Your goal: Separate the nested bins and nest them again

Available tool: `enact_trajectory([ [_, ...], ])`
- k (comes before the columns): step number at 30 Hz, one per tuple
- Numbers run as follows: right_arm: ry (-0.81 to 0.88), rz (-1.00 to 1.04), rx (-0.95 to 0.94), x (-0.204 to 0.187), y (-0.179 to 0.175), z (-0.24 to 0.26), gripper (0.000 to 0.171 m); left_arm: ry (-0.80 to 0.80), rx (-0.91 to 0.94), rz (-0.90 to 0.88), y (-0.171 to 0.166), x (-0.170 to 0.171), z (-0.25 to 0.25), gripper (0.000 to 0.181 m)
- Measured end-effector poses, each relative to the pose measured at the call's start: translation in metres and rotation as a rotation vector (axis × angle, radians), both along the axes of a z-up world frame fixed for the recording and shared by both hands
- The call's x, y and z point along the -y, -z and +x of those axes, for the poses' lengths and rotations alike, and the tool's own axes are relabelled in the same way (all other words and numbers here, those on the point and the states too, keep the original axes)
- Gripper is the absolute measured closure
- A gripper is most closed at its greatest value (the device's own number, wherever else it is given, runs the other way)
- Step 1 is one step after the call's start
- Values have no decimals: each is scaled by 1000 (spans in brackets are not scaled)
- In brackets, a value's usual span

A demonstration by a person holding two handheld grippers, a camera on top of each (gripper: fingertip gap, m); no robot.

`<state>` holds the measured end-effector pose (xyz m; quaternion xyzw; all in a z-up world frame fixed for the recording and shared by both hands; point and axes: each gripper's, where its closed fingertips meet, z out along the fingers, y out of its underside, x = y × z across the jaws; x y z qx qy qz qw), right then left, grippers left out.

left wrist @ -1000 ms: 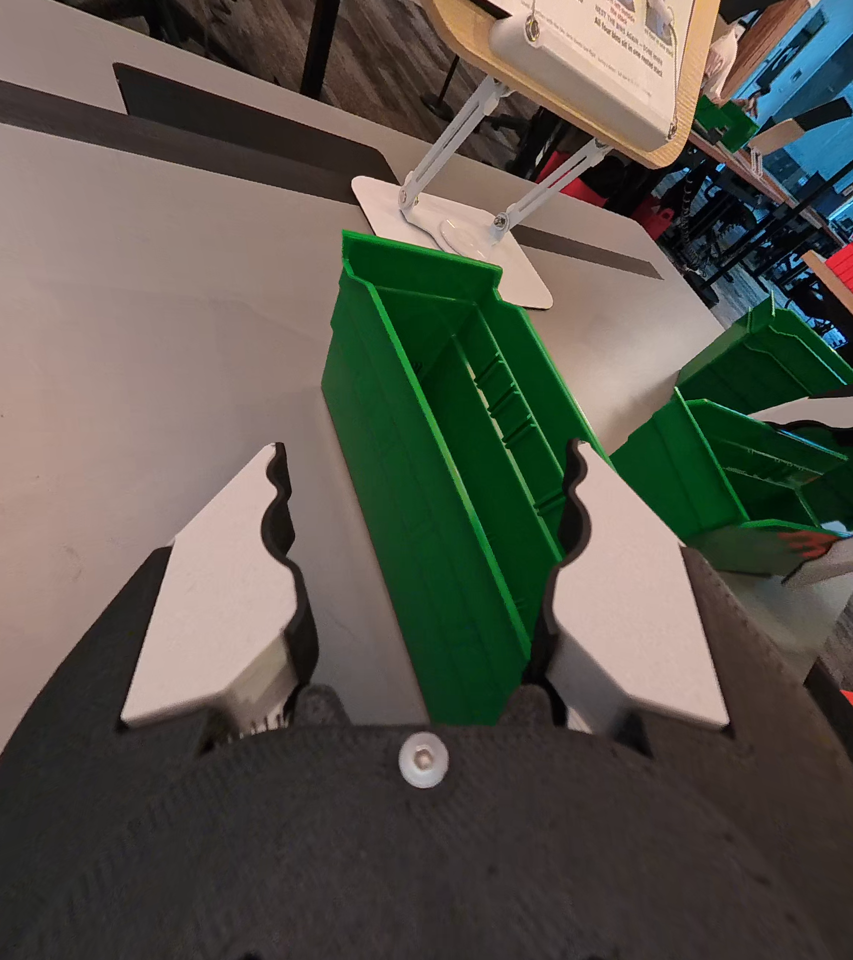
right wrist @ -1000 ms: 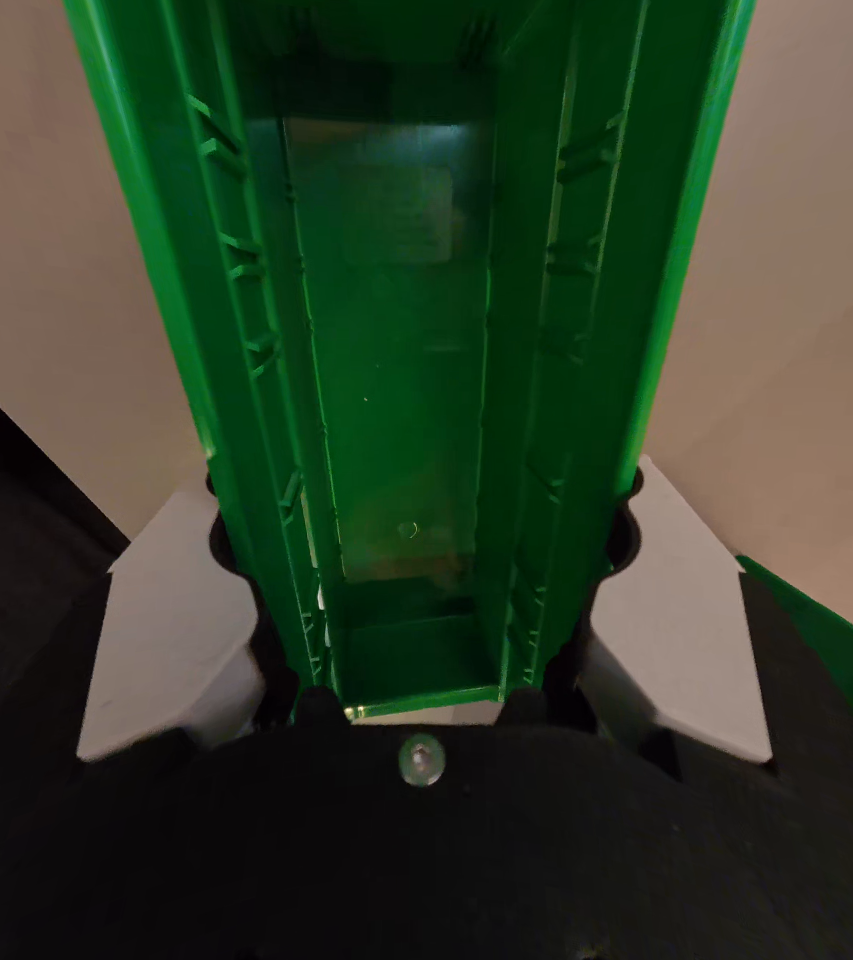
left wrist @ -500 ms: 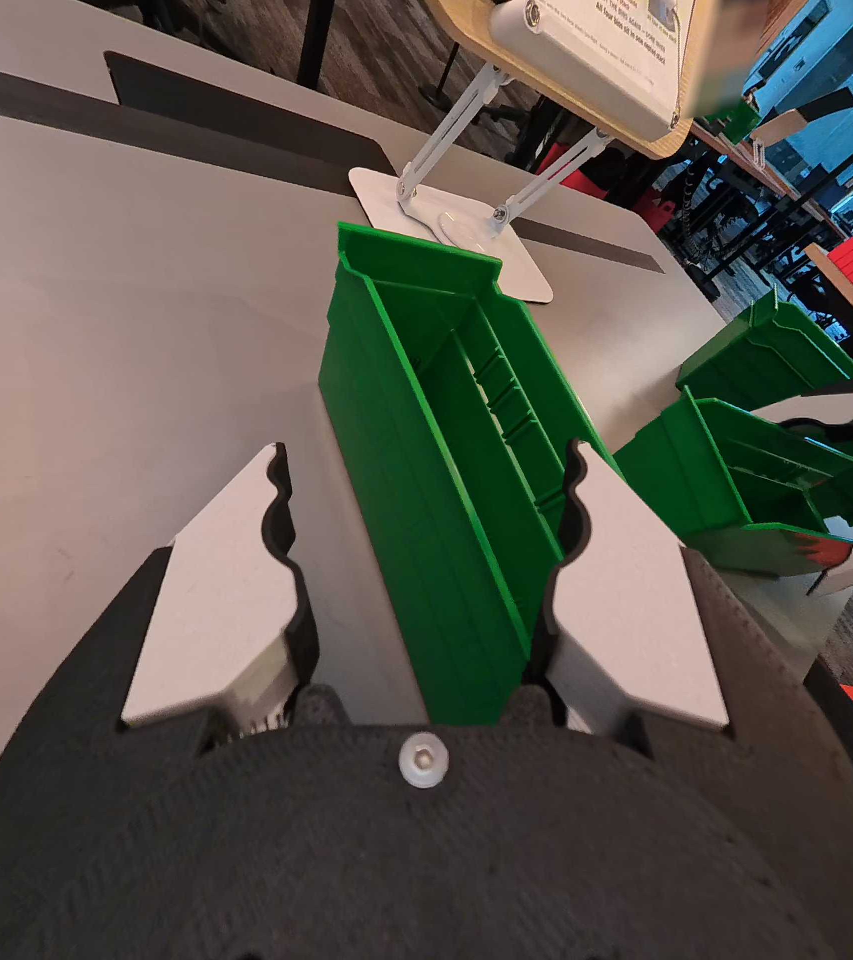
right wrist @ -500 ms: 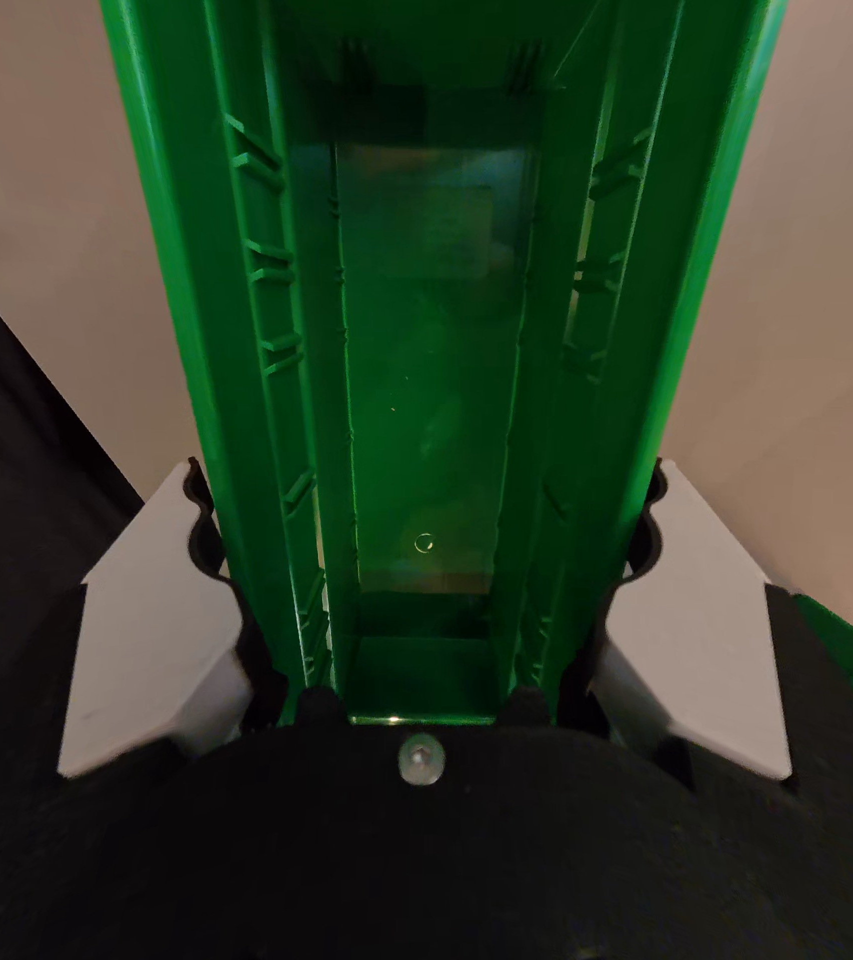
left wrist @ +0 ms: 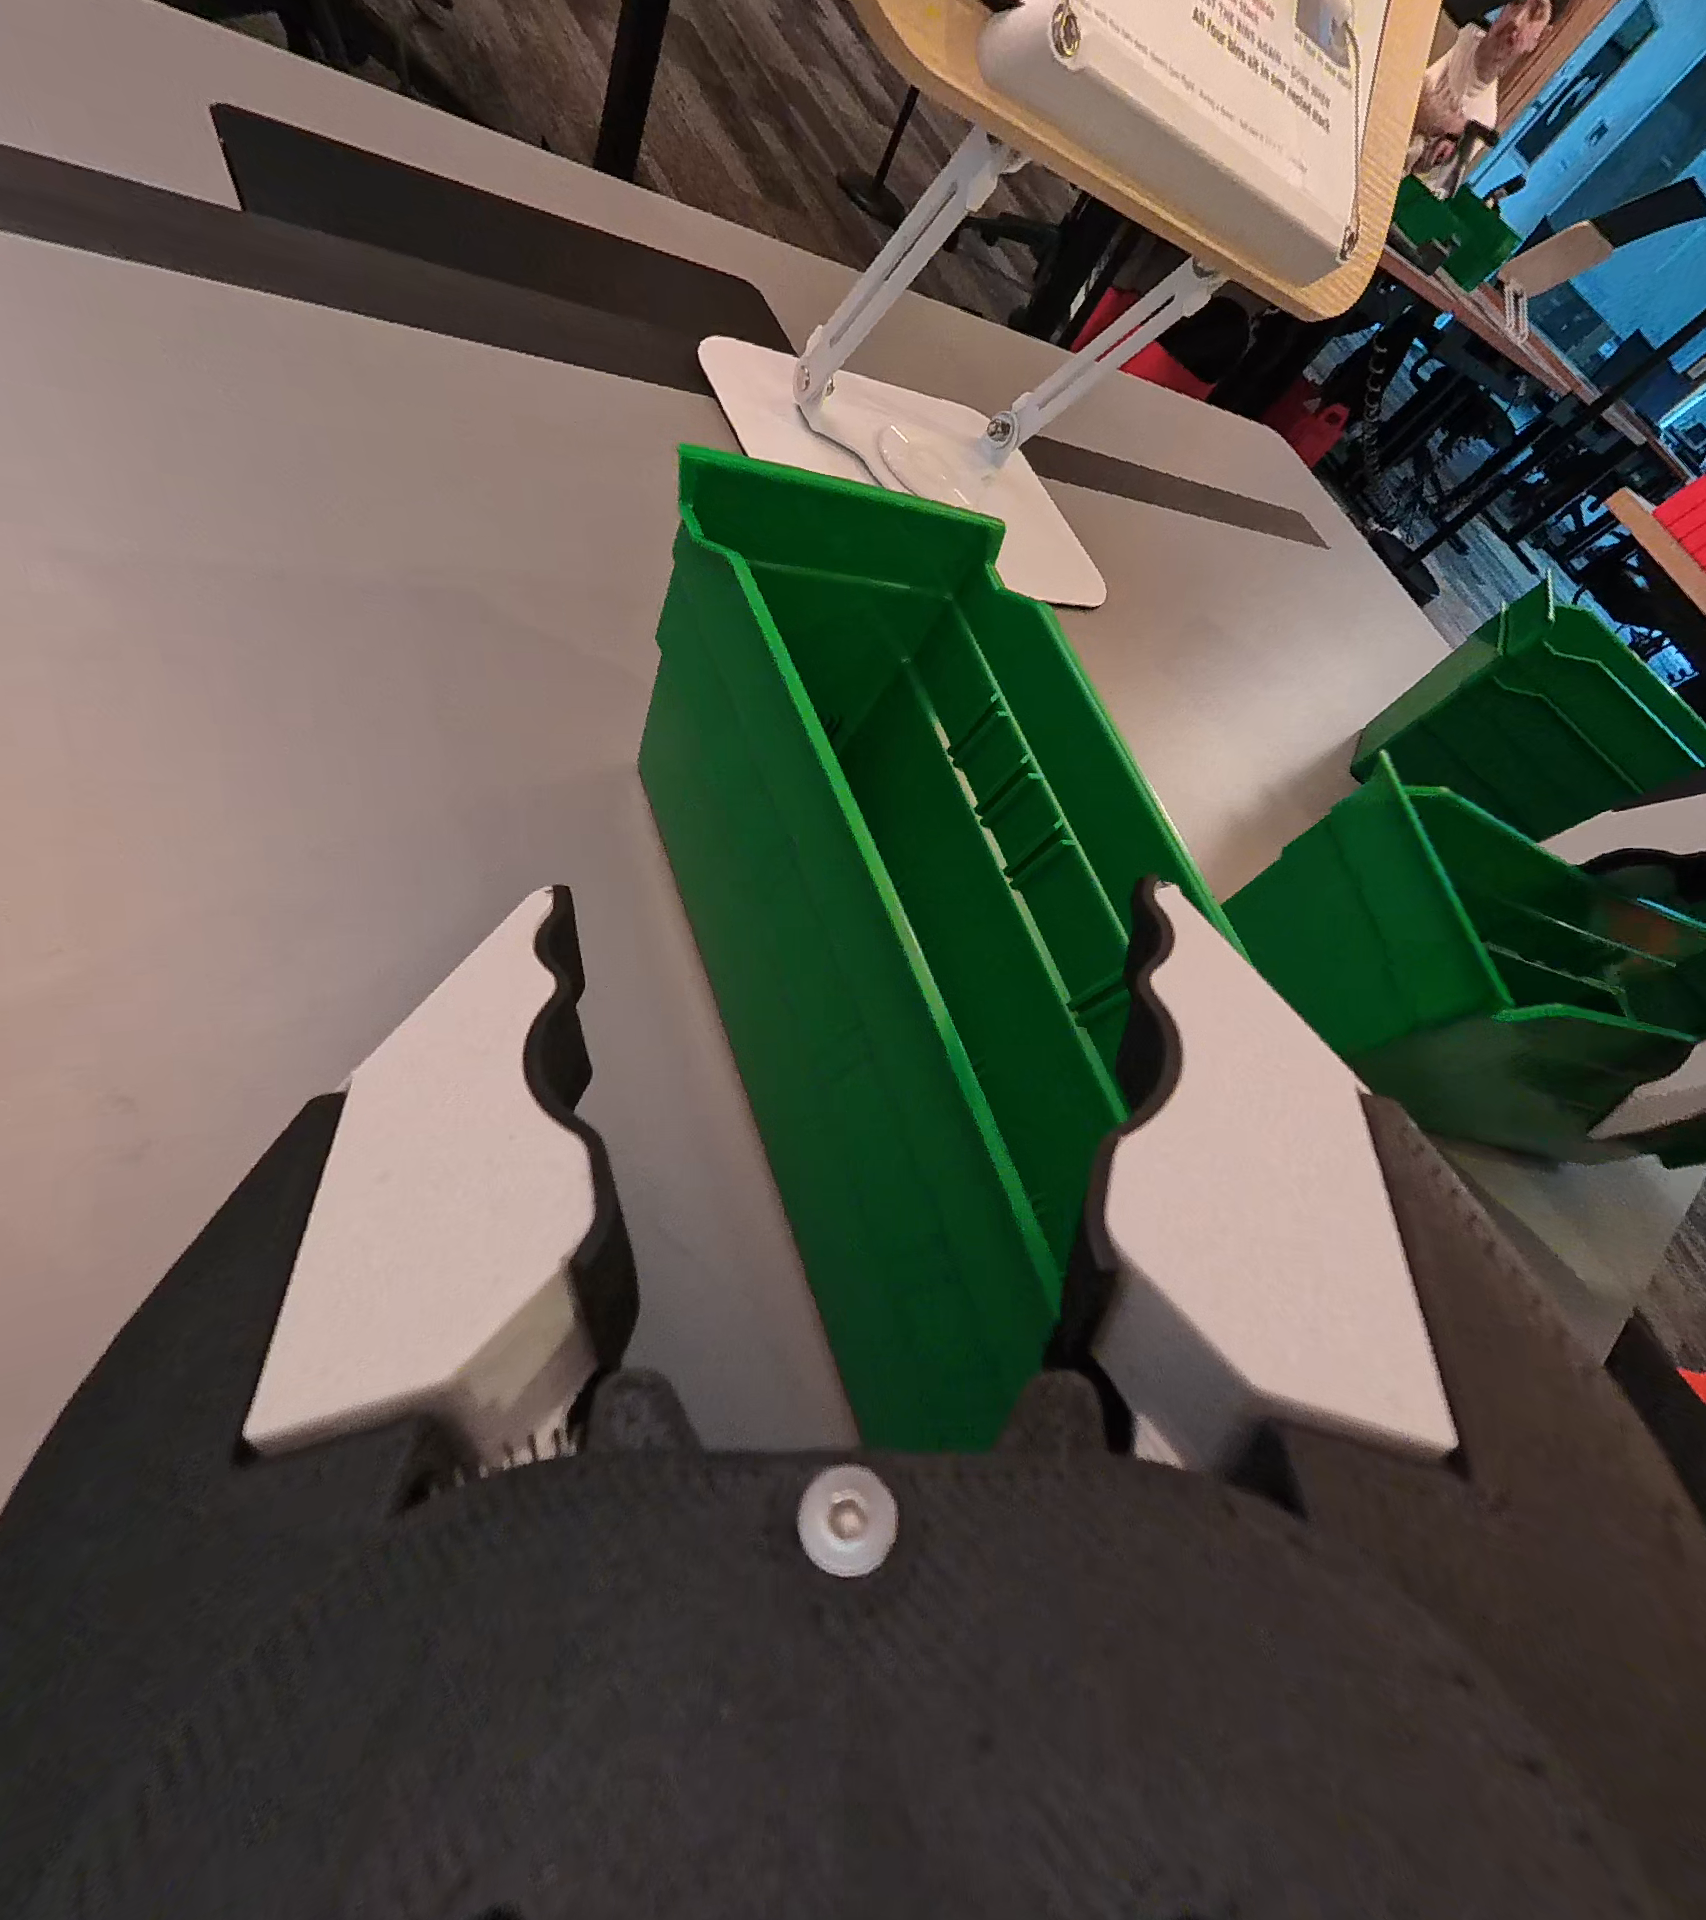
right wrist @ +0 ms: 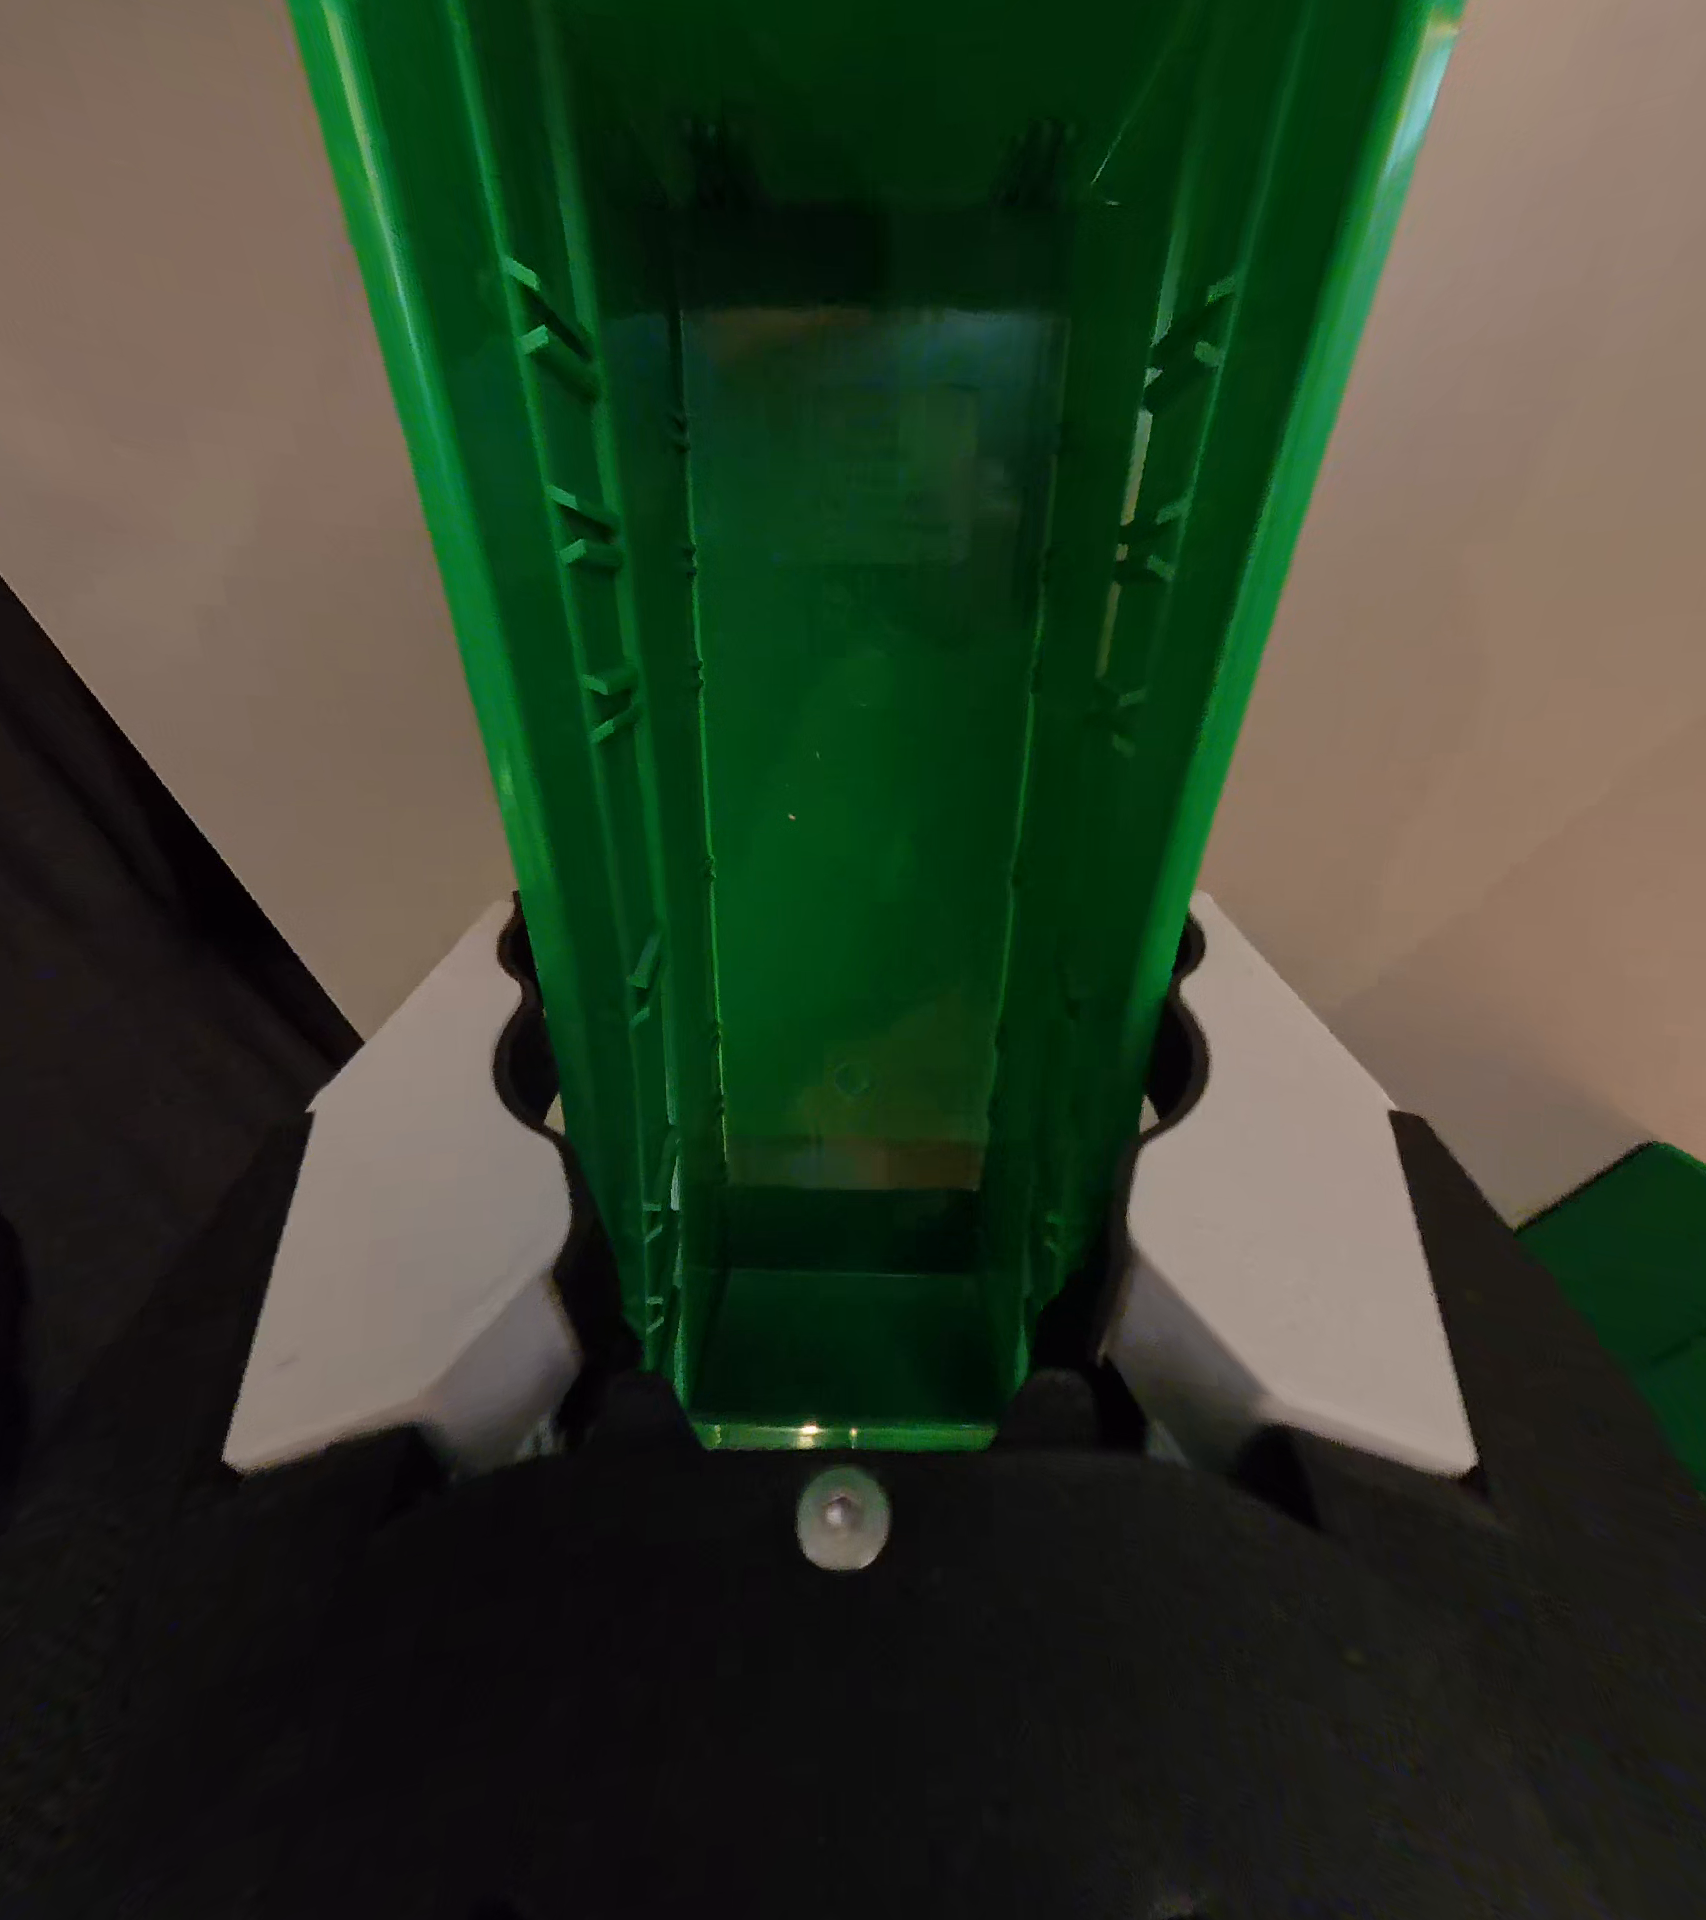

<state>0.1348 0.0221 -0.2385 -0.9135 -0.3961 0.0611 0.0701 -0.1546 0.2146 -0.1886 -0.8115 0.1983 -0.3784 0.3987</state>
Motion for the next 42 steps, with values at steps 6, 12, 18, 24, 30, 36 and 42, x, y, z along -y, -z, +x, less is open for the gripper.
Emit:
enact_trajectory([
  [6, 40, 7, -62, -2, -12, 7, 58, 10, -3, -5, 2, 1, 3, 78],
  [12, 87, 36, -104, -7, -39, 20, 59, 19, -4, -18, 5, 3, 4, 78],
  [18, 133, 56, -137, -10, -79, 36, 62, 19, 0, -19, 4, 3, 4, 78],
  [24, 191, 95, -177, -16, -137, 60, 64, 22, 1, -18, 4, 3, 4, 78],
  [30, 261, 168, -180, -20, -201, 103, 64, 23, 5, -24, 4, 3, 4, 79],
  [36, 376, 204, -120, -19, -226, 167, 63, 67, -2, -64, 13, 10, 11, 80],
  [42, 487, 168, -57, -4, -208, 226, 63, 108, -23, -65, 17, 16, 25, 84],
])
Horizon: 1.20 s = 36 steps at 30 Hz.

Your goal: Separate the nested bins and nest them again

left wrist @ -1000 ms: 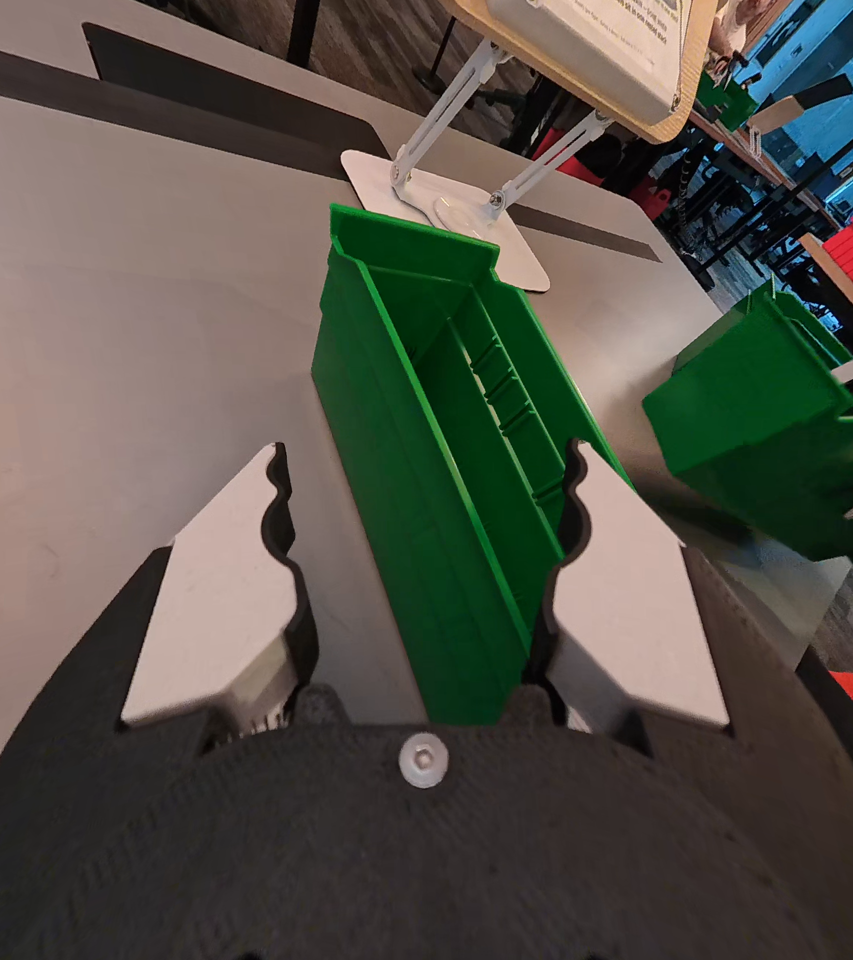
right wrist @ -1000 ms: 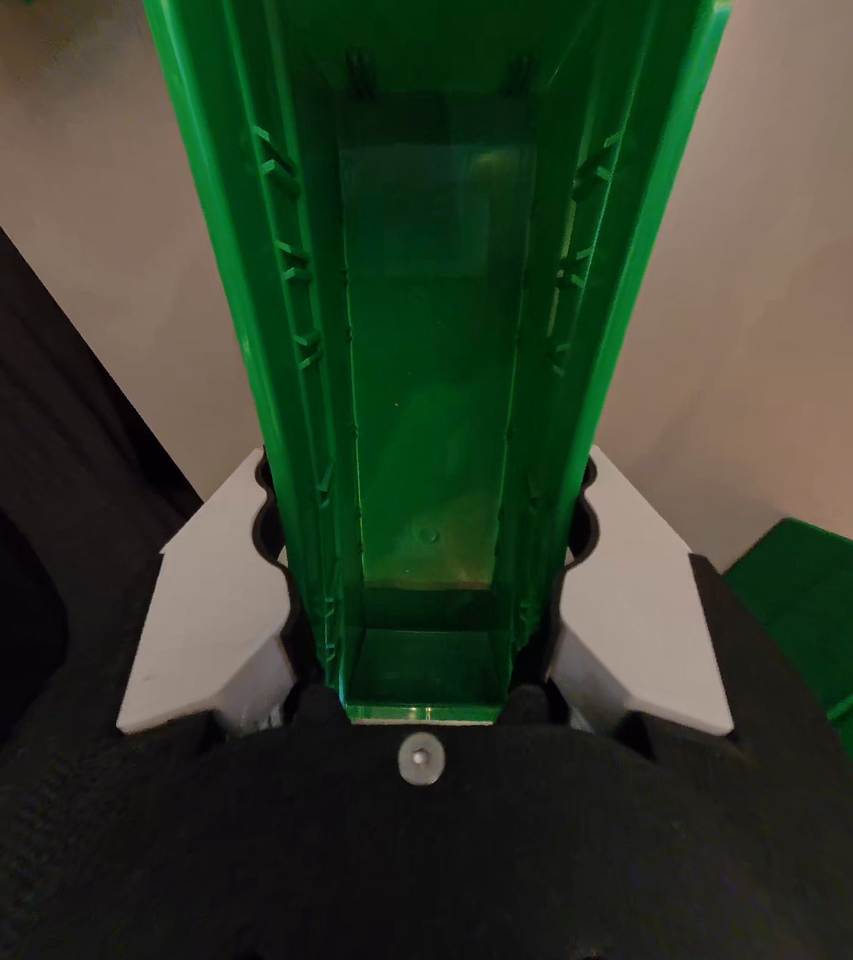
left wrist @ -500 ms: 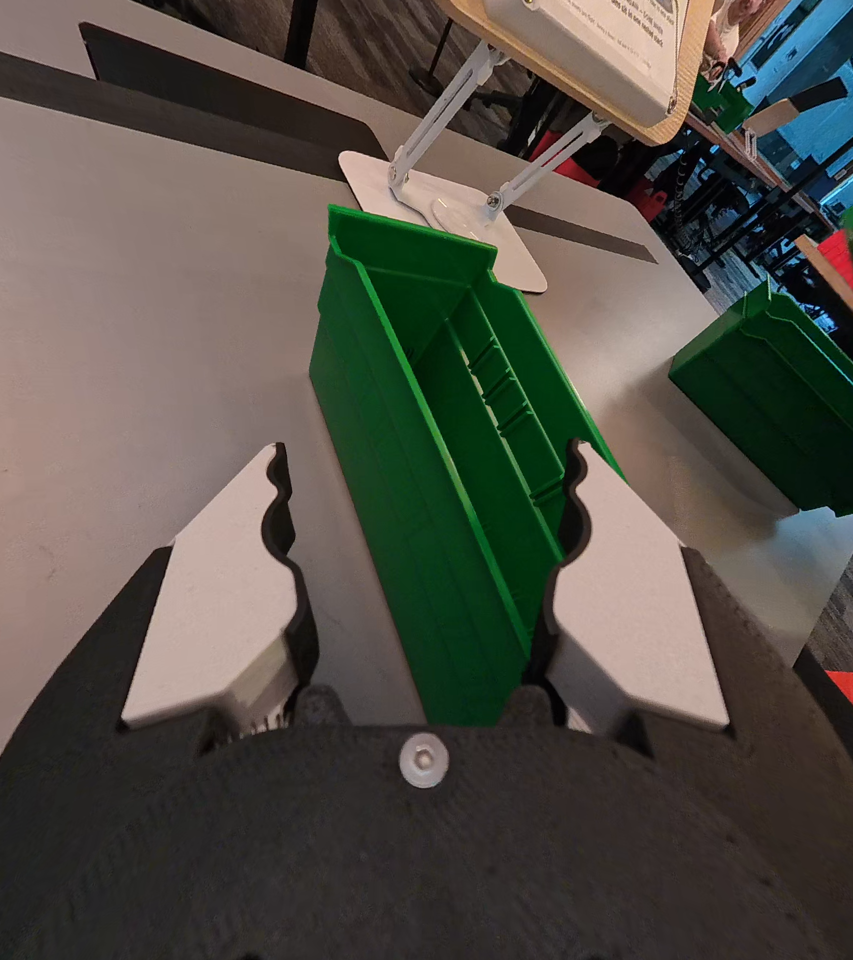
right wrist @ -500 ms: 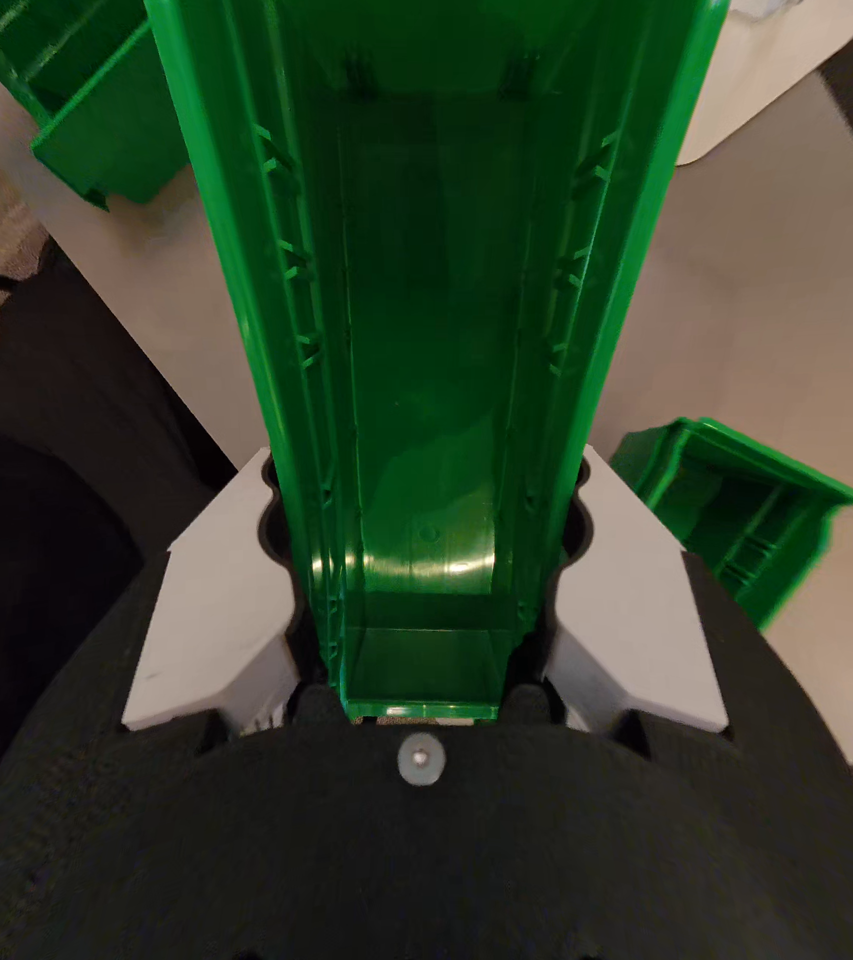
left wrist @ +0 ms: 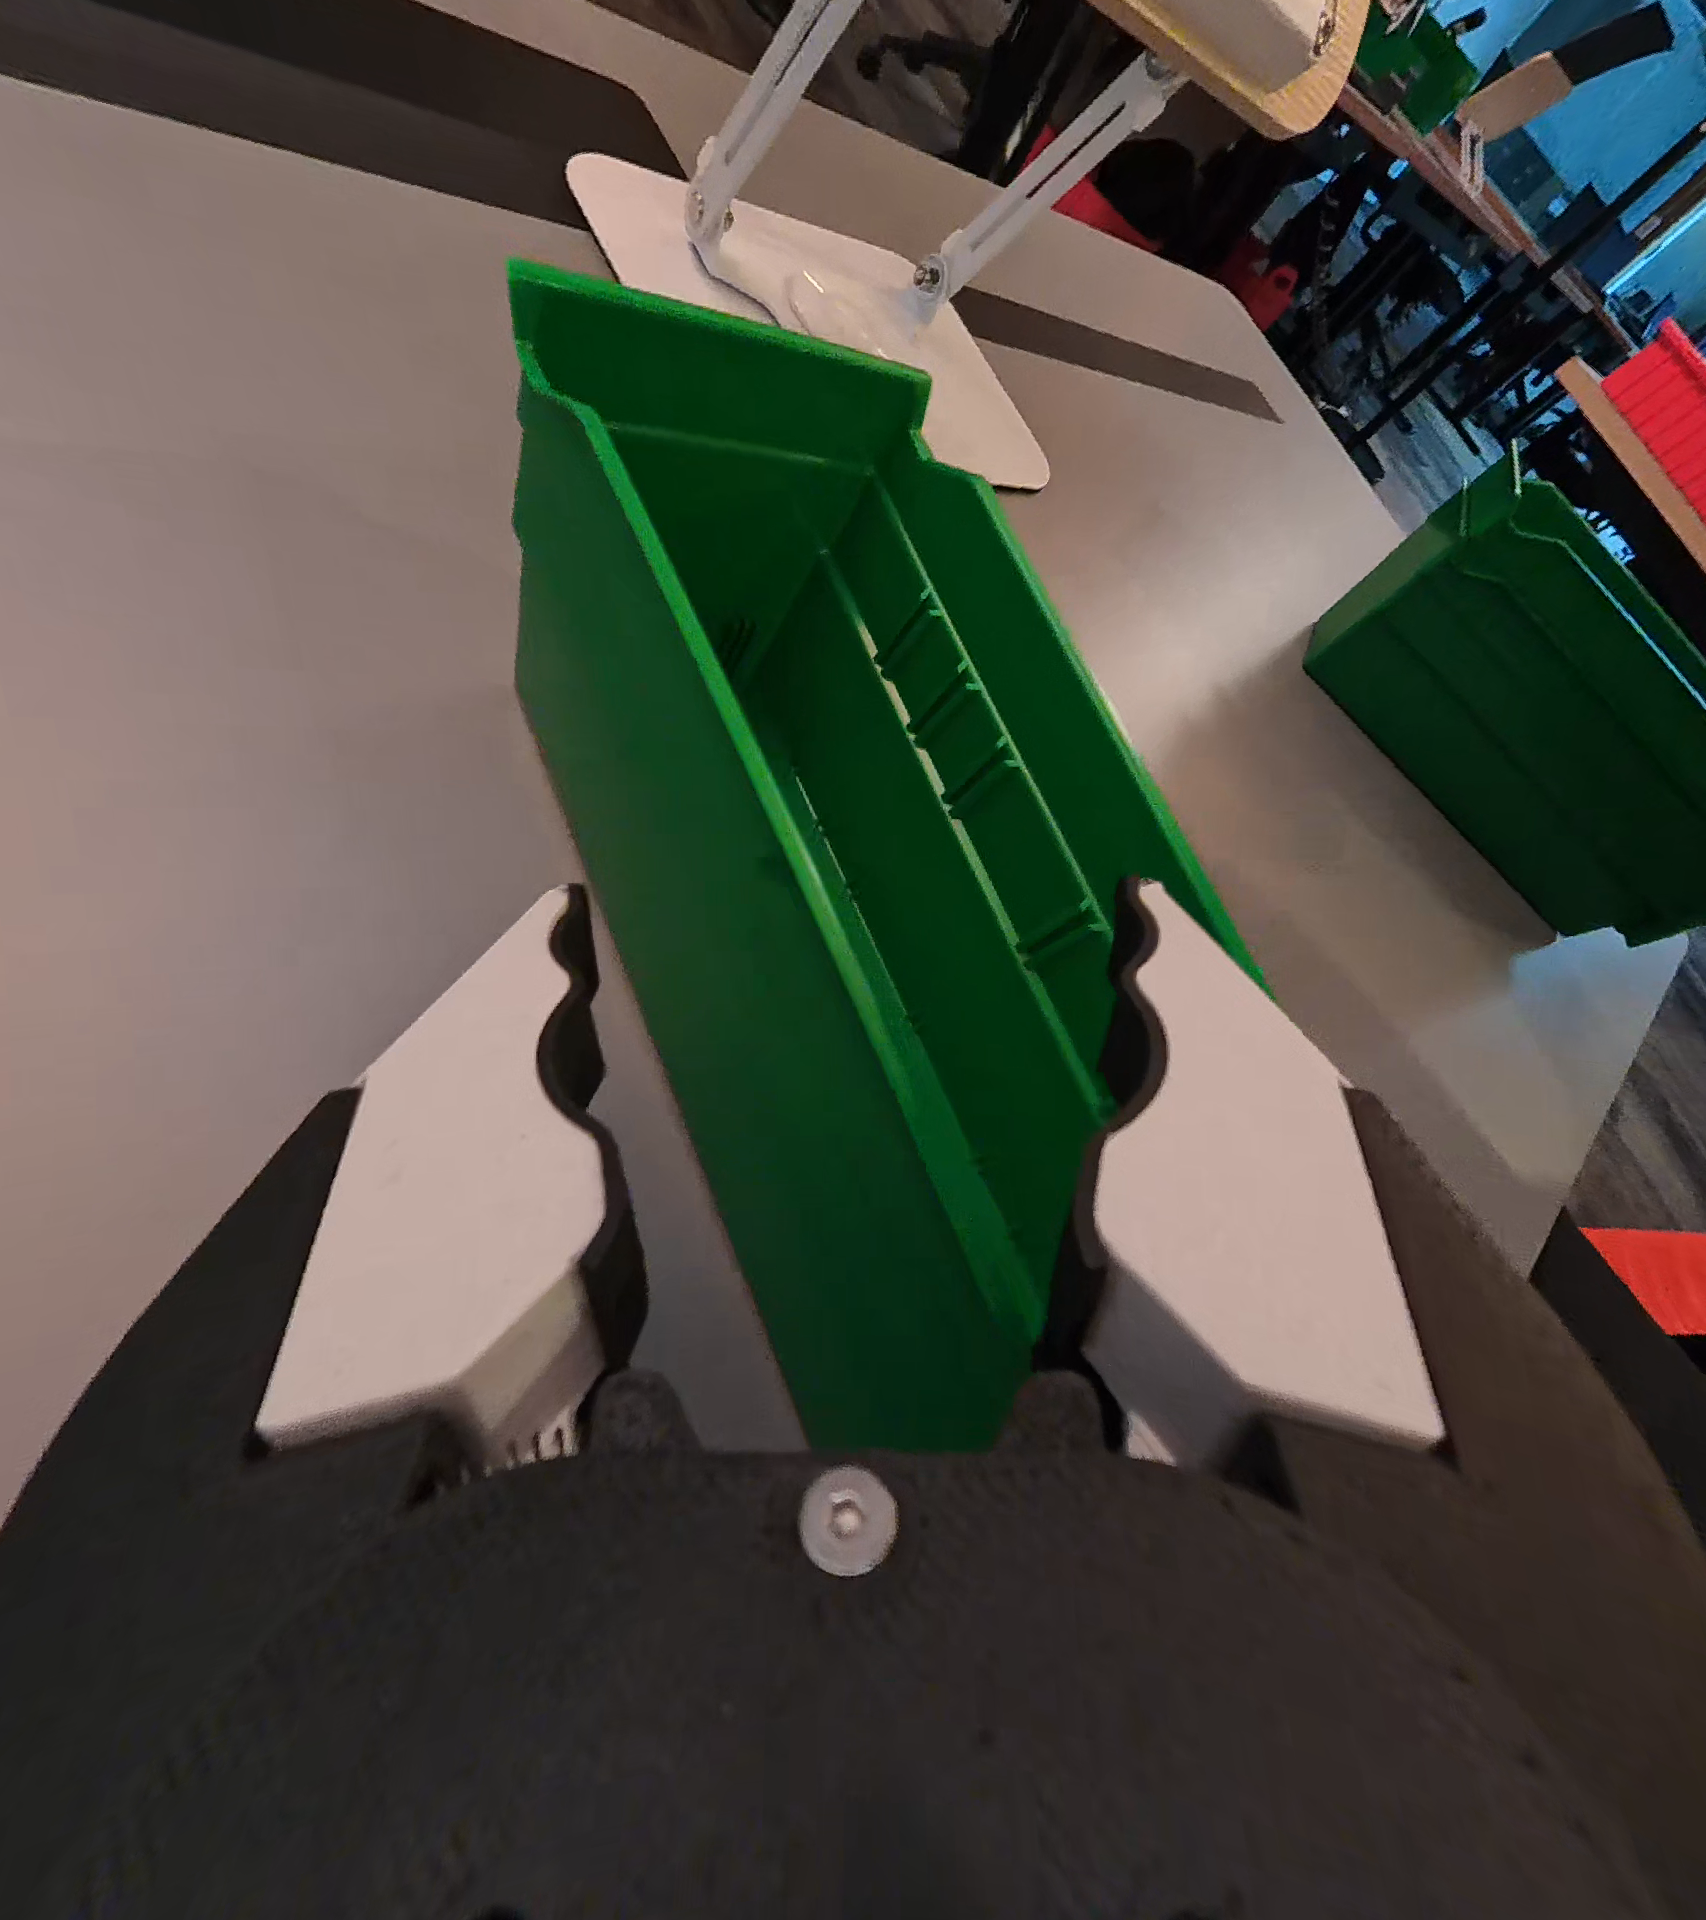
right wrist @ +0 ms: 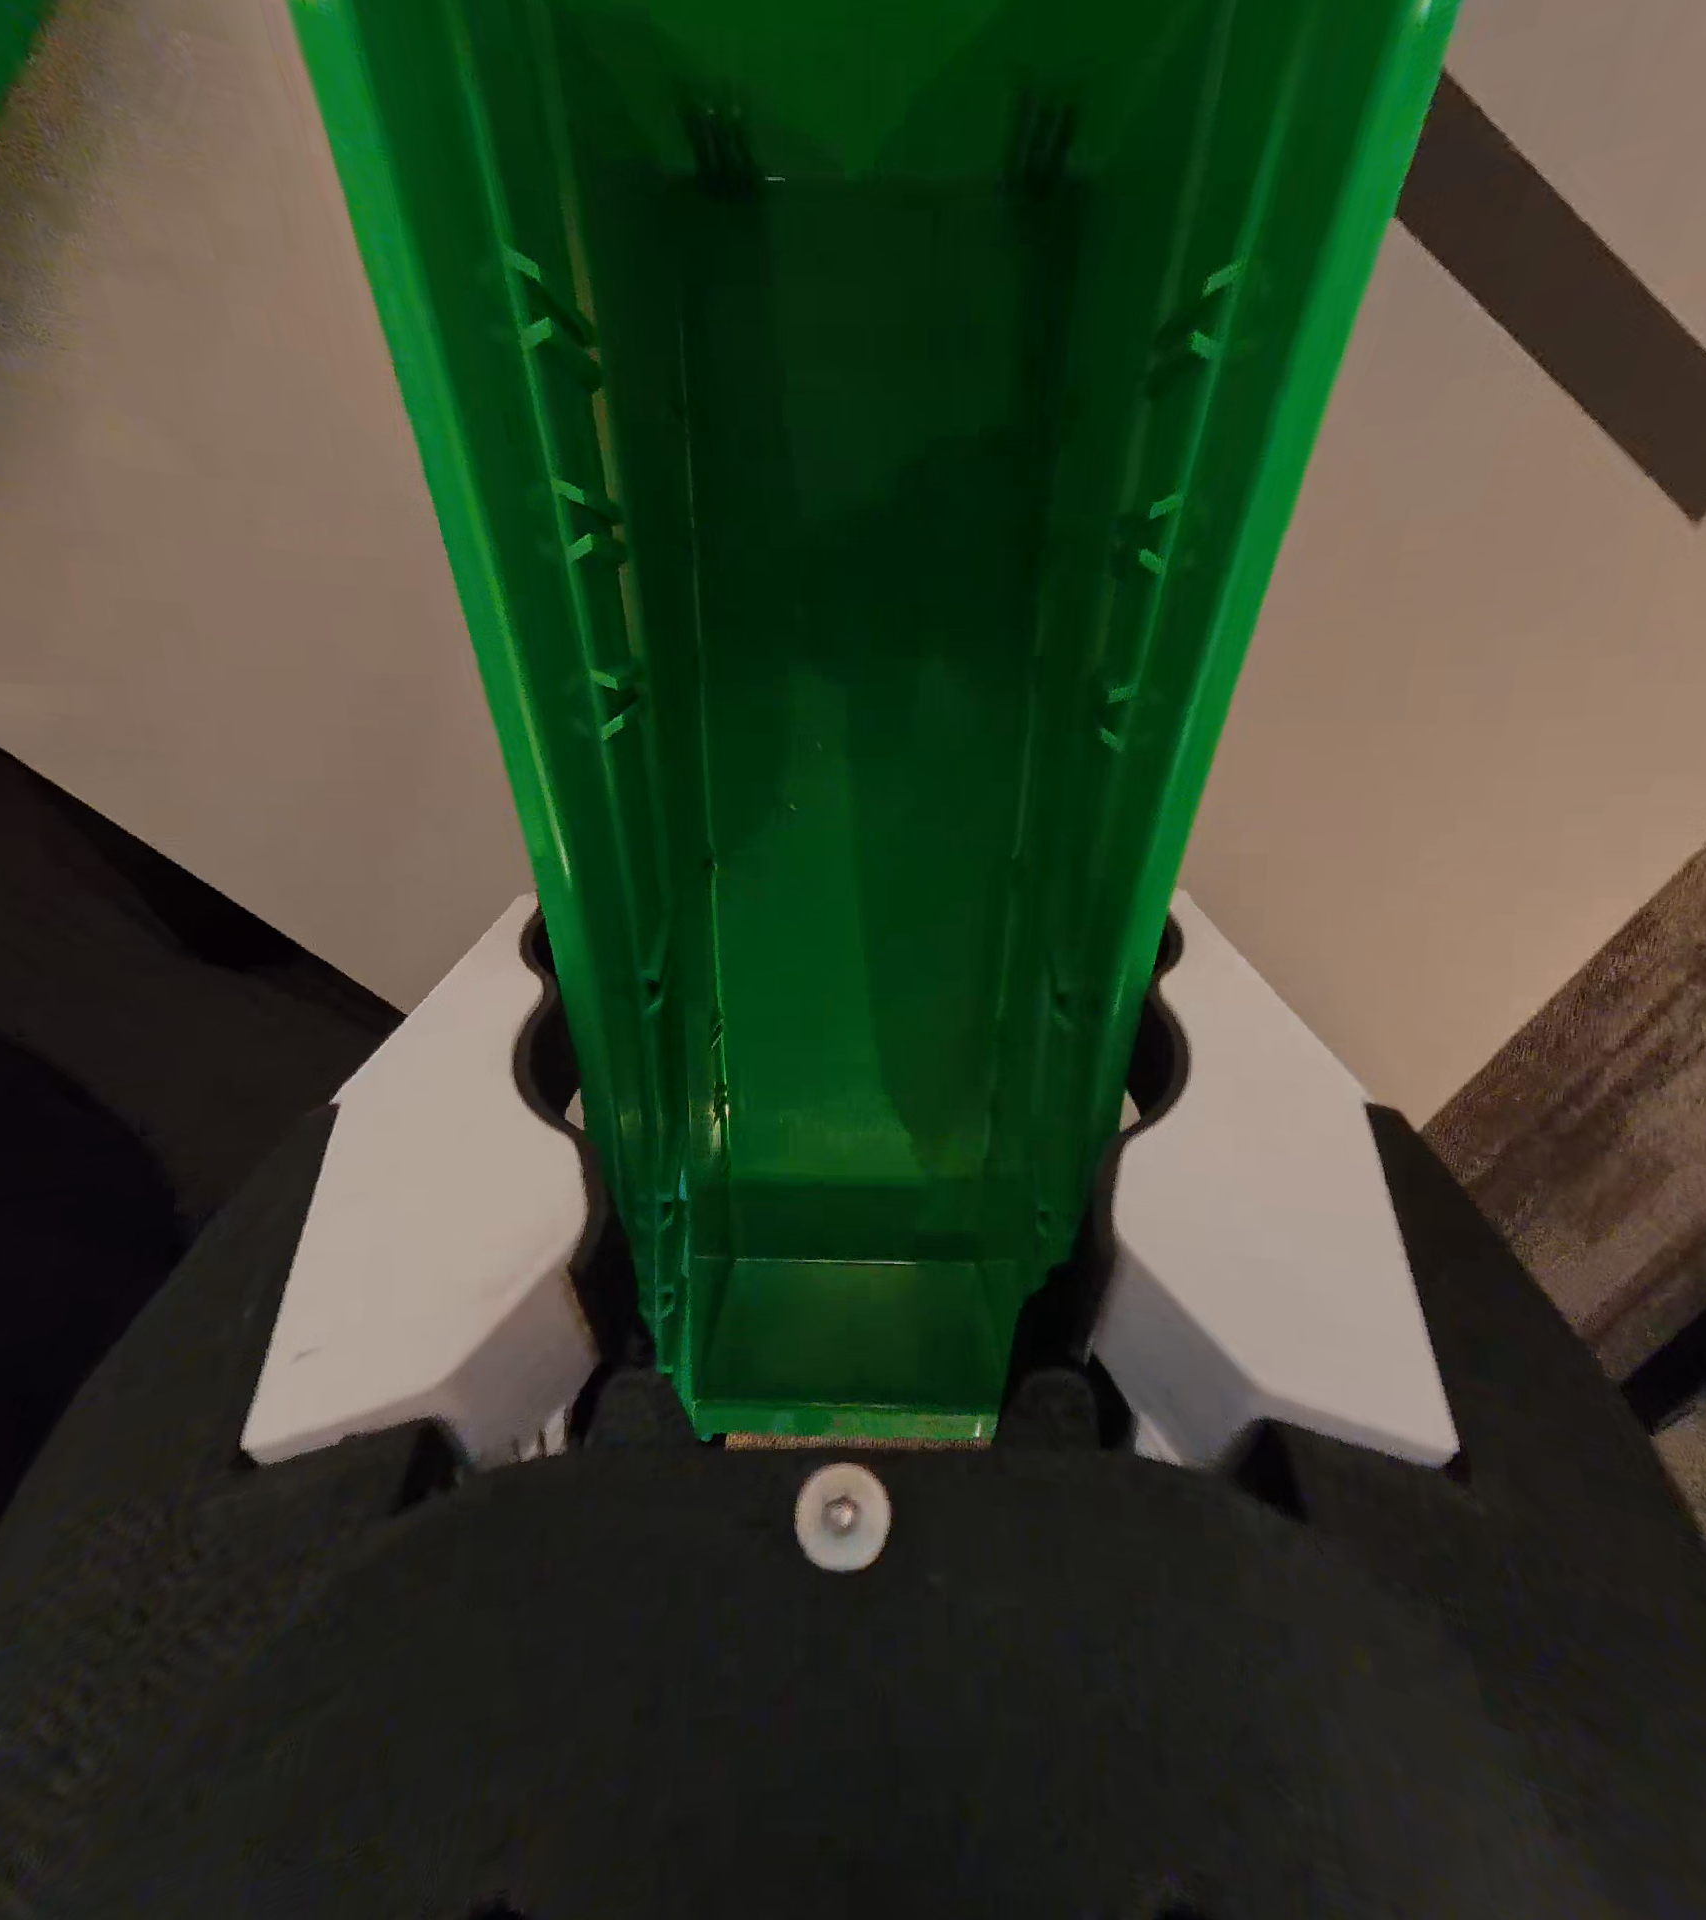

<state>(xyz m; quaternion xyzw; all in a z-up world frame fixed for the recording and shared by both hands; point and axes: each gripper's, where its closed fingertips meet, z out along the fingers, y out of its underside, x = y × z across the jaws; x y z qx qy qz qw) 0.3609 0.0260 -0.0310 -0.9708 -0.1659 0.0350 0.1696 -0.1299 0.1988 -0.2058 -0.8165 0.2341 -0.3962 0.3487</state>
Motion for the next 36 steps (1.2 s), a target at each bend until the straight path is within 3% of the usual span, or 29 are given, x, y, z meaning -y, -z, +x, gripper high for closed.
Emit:
enact_trajectory([
  [6, 71, -56, 6, 13, 36, 32, 64, 9, -7, -31, 9, 3, 4, 83],
  [18, 116, -136, 8, 11, 94, 43, 62, 2, 0, -40, 12, 1, 8, 82],
  [36, 147, -172, 57, 24, 124, 44, 60, 24, -3, -52, 16, 4, 11, 82],
])
